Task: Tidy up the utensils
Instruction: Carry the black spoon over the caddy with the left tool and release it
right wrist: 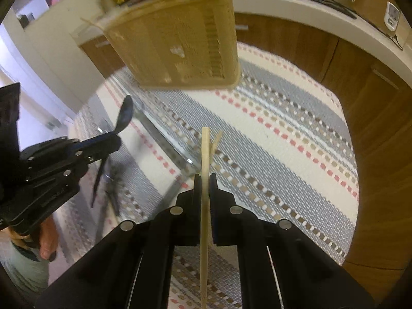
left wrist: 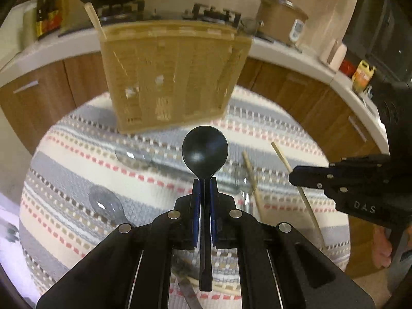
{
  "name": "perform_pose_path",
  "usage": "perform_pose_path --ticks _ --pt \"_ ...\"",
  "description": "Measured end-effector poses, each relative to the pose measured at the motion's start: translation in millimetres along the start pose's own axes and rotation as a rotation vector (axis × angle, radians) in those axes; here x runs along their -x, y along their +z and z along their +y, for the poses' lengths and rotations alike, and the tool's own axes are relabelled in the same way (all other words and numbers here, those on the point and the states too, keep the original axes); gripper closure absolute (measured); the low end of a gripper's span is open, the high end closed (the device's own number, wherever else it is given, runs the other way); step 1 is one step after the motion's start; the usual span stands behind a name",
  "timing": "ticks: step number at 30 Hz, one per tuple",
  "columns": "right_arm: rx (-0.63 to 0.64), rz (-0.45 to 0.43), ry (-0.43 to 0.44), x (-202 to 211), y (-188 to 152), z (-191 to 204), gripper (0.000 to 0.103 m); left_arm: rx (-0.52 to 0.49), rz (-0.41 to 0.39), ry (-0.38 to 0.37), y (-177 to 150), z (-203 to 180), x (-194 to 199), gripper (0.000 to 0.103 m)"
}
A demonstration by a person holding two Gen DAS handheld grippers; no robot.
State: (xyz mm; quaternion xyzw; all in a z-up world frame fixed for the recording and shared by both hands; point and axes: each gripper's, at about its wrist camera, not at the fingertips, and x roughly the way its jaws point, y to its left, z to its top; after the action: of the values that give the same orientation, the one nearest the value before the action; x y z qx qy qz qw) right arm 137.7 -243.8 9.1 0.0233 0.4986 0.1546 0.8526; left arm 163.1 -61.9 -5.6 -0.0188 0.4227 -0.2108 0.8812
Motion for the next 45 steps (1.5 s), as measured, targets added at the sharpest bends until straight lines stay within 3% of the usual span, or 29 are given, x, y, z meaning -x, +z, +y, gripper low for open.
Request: perform_pose_path --ticks 5,12,15,18,28,35,37,45 --pt "0.018 -0.176 0.065 38.0 22.1 16.1 0.099 0.058 -0.170 -0.046 25.8 15.2 34.1 0.099" --pt "-0.008 -0.461 0.146 95.3 77.0 13.7 0.099 0.140 -0.524 -0.094 95.2 19.7 96.1 0.099" --pt "-0.023 -0.565 0.152 105.8 103.0 9.5 0.099 0.161 -0.676 -0.109 115.2 16.0 106.9 0.099" --pt "-0.040 -0.647 0.170 110.3 126.5 3.8 0.099 0.175 -0.780 -0.106 129.8 9.8 103.8 0.099" --pt "-0.112 -0.912 0.109 113.8 179.0 -23.5 0.099 0.143 -0.847 -0.018 148.0 9.4 54.0 0.099" --pt "-0.082 -0.925 0.069 66.3 191.0 -28.3 0.099 0.168 -0.806 -0.026 145.8 30.4 16.1 0.099" --pt "-0.070 -0.924 0.060 52.2 190.5 -28.2 0.099 0.156 -0.807 0.004 143.1 31.3 7.7 0.099" --pt "-0.052 -0.919 0.048 27.6 186.8 -32.1 0.098 0.149 -0.778 0.008 135.6 34.9 -12.5 0.099"
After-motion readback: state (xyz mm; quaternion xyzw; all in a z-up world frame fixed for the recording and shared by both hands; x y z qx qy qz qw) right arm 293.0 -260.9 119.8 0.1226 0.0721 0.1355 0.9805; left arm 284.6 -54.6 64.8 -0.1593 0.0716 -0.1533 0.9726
